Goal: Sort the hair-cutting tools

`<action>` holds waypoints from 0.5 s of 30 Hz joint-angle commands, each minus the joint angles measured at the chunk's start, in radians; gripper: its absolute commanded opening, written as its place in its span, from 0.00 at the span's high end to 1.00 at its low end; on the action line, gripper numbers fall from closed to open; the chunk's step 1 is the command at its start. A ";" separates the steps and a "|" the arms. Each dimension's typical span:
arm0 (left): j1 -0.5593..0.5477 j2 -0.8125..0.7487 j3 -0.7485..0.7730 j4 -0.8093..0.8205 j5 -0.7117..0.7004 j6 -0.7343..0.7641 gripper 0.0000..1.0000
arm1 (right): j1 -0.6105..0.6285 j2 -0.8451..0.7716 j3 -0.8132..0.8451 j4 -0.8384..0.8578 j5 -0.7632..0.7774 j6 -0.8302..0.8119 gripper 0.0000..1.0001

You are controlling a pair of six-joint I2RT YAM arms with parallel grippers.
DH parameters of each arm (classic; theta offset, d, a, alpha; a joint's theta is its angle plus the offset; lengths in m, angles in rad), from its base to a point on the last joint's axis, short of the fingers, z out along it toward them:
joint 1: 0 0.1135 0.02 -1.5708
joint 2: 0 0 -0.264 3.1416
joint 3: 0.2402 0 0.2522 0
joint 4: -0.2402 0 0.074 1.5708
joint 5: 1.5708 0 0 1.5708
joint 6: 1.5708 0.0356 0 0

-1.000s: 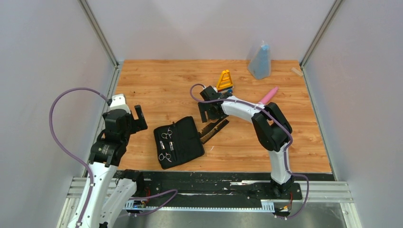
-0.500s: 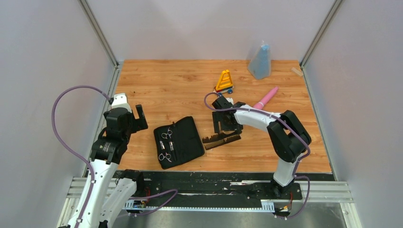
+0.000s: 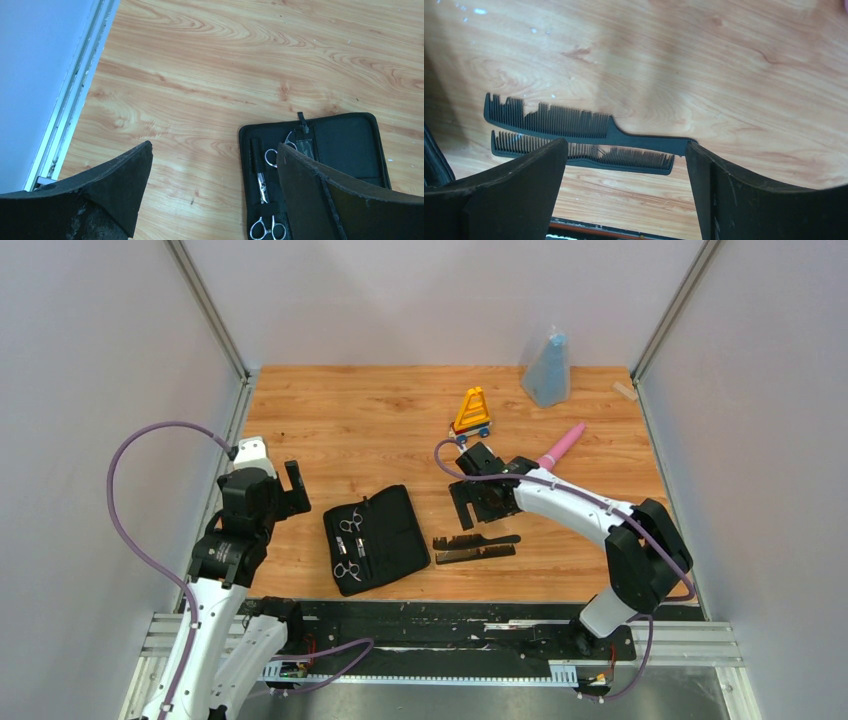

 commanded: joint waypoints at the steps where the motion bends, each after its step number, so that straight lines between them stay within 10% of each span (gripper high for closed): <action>1: 0.005 -0.012 0.000 0.032 0.003 0.023 0.00 | 0.086 0.026 0.035 0.020 0.029 -0.130 0.09; 15: 0.005 -0.010 0.000 0.034 0.011 0.025 0.00 | 0.264 0.051 -0.053 0.090 -0.004 -0.273 0.08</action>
